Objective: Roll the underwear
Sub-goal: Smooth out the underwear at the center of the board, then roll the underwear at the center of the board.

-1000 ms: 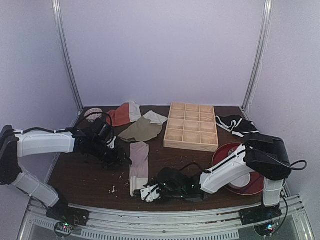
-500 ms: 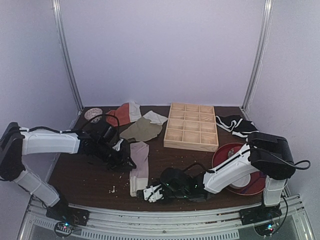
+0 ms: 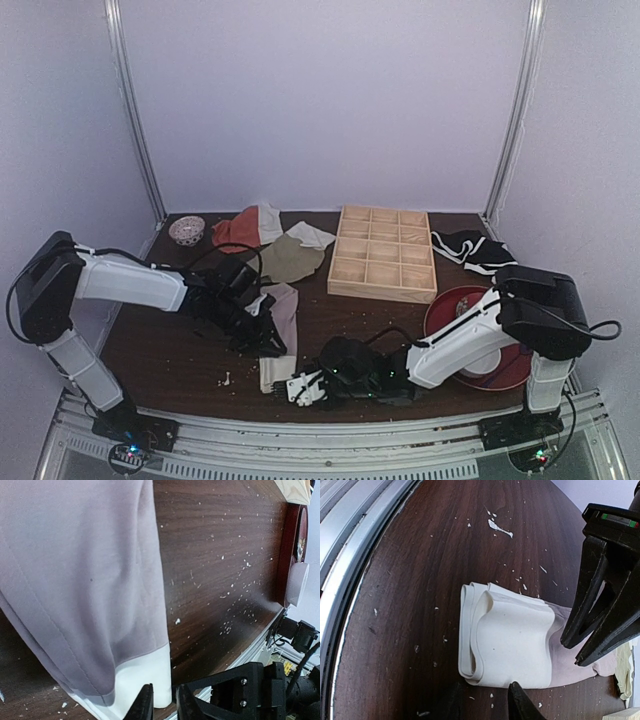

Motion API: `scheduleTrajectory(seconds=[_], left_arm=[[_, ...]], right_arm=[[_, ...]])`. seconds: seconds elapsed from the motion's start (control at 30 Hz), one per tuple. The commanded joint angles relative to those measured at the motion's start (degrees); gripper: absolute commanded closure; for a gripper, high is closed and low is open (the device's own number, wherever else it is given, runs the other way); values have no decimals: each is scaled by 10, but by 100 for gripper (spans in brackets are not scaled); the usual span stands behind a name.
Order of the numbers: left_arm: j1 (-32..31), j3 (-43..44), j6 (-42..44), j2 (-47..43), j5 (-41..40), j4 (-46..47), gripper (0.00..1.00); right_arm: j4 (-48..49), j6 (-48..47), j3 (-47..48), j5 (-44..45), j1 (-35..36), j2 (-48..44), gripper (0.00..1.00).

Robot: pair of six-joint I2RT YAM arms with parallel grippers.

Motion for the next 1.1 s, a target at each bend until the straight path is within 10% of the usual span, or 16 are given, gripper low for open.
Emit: scheduleTrajectory(seconds=[0.0,1.07], left_arm=[[1,-16,9,-9,0,10,82],[5,-72,8,-9,-16,12,97]], right_arm=[[-21,-1,-3,2,9,9,68],[-34,6,29,15,11,53,83]])
